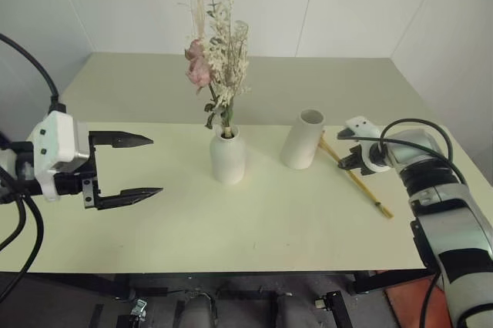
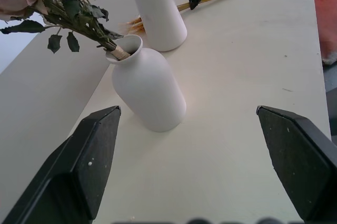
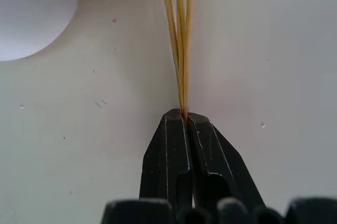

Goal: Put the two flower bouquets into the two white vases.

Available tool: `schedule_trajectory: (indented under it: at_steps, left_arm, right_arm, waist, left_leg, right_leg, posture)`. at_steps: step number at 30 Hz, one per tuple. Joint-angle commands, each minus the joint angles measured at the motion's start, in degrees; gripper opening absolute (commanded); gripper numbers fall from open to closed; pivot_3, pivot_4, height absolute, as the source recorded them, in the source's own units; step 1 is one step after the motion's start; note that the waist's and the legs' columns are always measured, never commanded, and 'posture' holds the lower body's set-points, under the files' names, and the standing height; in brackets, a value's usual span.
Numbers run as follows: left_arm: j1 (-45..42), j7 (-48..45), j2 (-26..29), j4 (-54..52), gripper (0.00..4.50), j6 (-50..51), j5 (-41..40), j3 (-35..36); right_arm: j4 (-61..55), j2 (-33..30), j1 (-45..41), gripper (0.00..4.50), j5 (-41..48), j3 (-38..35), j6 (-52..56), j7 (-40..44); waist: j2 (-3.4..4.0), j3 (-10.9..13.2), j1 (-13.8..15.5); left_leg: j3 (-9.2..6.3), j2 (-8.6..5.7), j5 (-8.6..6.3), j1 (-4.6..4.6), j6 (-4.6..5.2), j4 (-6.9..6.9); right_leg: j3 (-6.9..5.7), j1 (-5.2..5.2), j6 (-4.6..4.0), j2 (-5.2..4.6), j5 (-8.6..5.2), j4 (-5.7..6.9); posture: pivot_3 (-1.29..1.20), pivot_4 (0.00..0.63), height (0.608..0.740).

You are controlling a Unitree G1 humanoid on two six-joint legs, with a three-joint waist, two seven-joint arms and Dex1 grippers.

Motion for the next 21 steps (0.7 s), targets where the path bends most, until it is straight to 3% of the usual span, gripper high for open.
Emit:
schedule_trajectory:
  at_steps: [1,5,8,14,18,21]
  left_arm:
    - [0.5,0.6,1.3,-2.2,4.50,0.1,-0.1,2.4]
    - [0.4,1.8,1.0,-2.8,4.50,1.3,-1.7,3.7]
    - [0.7,2.8,0.9,-3.4,4.50,2.5,-2.1,4.3]
    - [1.5,5.4,0.1,-5.7,4.50,4.2,-2.8,4.6]
    - [2.5,6.1,-0.1,-6.6,4.50,4.5,-2.9,4.8]
    - [2.8,6.3,0.0,-6.4,4.50,4.5,-2.7,5.2]
  right_arm:
    - [-5.6,0.0,2.6,0.03,-1.5,-7.4,-12.1,-14.5]
    - [-9.5,2.2,2.9,0.03,-0.7,-16.7,-35.6,-32.8]
    - [-12.0,4.7,1.2,0.03,4.2,-23.5,-41.6,-36.4]
    - [-28.8,11.4,3.2,0.03,33.4,-39.0,-40.3,-19.5]
    - [-36.3,13.8,5.5,0.03,41.4,-39.0,-36.5,-14.9]
    - [-38.6,14.8,7.0,0.03,42.5,-37.0,-35.0,-13.9]
  waist:
    - [0.00,0.0,0.1]
    - [0.08,0.0,-0.3]
    - [0.08,0.1,-0.9]
    - [0.09,0.1,-1.2]
    - [0.11,0.0,-1.2]
    - [0.13,0.0,-1.3]
  left_leg:
    - [0.00,0.00,0.00,0.00,0.00,0.00]
    - [0.01,0.00,0.00,-0.04,0.00,-0.03]
    - [-0.02,0.01,0.00,-0.04,0.00,-0.04]
    - [-0.09,0.04,0.00,-0.01,0.01,-0.04]
    - [-0.08,0.05,0.00,0.02,0.00,-0.04]
    - [-0.07,0.07,0.00,0.09,0.00,-0.04]
  right_leg:
    - [0.00,0.00,0.00,0.00,0.00,-0.01]
    - [0.04,-0.12,0.01,0.02,0.00,0.02]
    - [0.06,-0.12,0.01,0.06,0.00,0.03]
    - [0.01,0.04,0.02,0.06,0.01,0.00]
    - [0.00,0.04,0.01,0.05,0.01,0.05]
    - [0.00,0.06,-0.01,0.06,0.01,0.07]
  posture:
    - [0.00,0.150,0.740]
    - [0.00,0.150,0.740]
    - [0.00,0.150,0.740]
    - [0.00,0.150,0.740]
    - [0.00,0.150,0.740]
    - [0.00,0.150,0.740]
